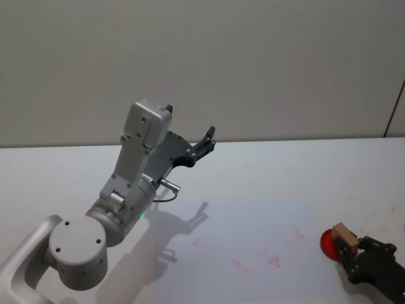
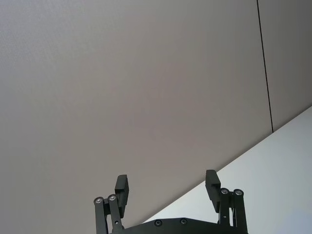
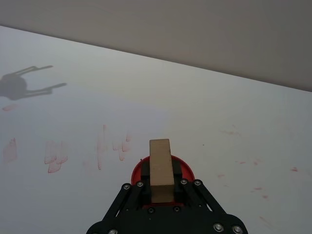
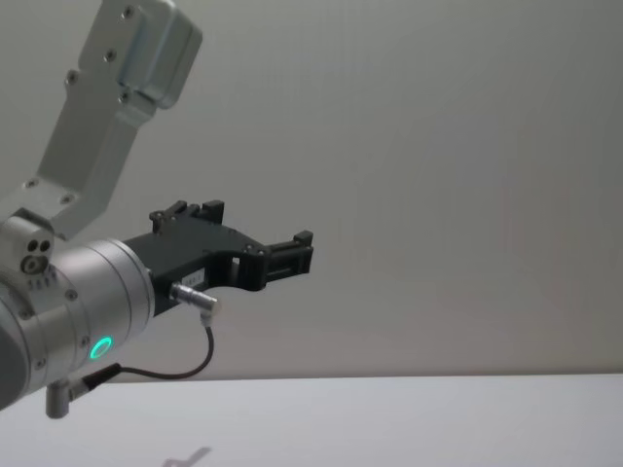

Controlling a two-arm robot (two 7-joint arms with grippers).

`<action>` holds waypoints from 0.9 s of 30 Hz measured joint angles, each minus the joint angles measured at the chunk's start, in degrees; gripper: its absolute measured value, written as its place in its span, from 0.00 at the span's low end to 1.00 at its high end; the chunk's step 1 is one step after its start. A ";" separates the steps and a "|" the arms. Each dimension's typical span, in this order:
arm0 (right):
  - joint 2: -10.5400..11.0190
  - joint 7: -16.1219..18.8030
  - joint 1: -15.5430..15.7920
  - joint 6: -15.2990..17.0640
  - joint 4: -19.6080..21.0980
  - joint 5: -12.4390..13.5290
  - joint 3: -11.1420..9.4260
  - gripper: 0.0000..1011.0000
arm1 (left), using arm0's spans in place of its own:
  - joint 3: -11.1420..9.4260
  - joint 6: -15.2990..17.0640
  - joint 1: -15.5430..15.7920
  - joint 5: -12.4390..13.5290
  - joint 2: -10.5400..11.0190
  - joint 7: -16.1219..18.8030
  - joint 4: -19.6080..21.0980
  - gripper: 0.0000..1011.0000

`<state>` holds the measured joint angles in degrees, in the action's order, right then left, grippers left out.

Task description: Use the one hand to pick up the stamp and affix it onto the A4 paper.

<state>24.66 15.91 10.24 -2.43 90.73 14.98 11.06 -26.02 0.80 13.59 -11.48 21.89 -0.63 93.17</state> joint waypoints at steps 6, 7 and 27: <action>-0.56 -0.08 -0.44 -0.01 -0.55 -0.74 0.36 0.23 | 0.00 0.00 0.00 0.00 0.00 0.00 0.00 0.99; -0.68 -0.12 -0.53 -0.08 -0.68 -0.97 0.43 0.25 | 0.00 0.00 0.00 0.00 0.00 0.00 0.00 0.99; -1.58 -2.51 -1.48 -1.76 -0.68 -2.57 0.53 0.87 | 0.00 0.00 0.00 0.00 0.00 0.00 0.00 0.99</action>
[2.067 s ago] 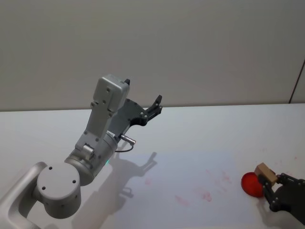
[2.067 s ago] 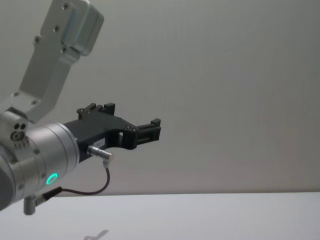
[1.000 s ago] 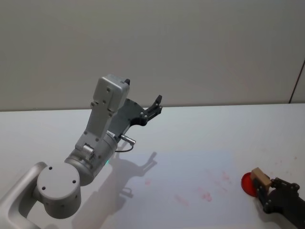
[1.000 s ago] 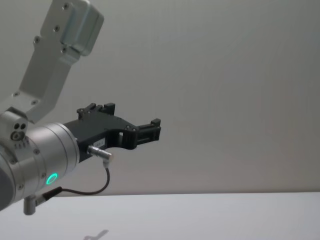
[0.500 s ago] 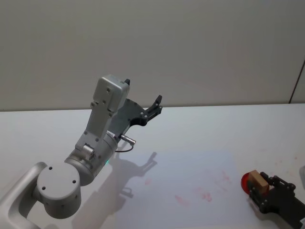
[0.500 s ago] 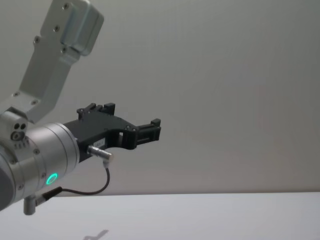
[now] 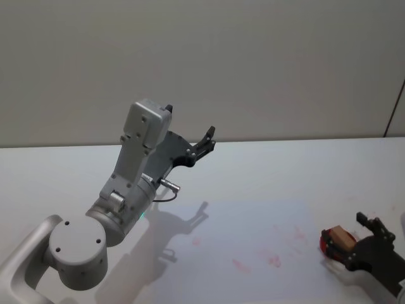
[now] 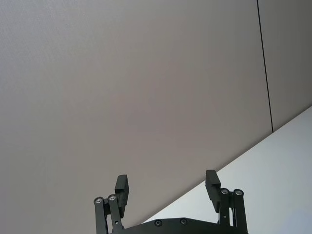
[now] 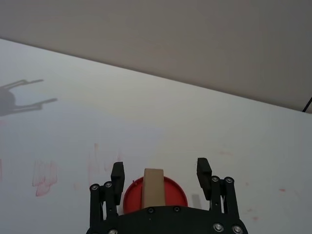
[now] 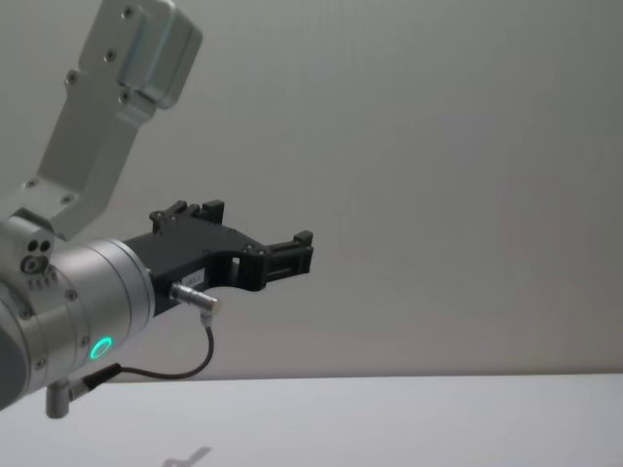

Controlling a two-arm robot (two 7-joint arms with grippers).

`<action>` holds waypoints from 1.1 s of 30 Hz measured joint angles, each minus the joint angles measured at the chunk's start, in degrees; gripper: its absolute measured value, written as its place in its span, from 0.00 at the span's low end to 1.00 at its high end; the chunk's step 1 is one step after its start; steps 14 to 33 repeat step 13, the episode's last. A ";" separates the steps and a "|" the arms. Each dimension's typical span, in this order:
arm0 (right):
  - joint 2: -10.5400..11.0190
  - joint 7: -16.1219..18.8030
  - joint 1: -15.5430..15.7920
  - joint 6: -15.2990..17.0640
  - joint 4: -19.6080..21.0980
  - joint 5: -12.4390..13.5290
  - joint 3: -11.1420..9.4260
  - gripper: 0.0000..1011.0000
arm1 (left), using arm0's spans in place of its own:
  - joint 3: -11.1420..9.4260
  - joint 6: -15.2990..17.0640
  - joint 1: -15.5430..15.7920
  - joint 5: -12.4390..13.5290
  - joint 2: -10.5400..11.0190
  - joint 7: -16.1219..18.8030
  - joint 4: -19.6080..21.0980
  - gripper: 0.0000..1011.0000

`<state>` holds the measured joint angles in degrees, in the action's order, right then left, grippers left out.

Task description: Use the one hand to pick up the stamp and affix it onto the A4 paper.

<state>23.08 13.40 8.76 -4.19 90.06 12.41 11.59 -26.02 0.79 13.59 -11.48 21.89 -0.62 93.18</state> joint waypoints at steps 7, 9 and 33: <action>-0.20 -1.32 -0.20 -0.10 2.66 1.01 -0.40 0.99 | 0.00 0.00 0.00 0.00 0.00 0.00 0.00 0.99; -0.25 -1.76 -0.21 -0.09 3.46 1.27 -0.49 0.99 | 0.00 0.00 0.00 0.00 0.00 0.00 0.00 0.99; -0.34 -2.18 -0.22 -0.04 4.28 1.51 -0.58 0.99 | 0.00 0.00 0.00 0.00 0.00 0.00 0.00 0.99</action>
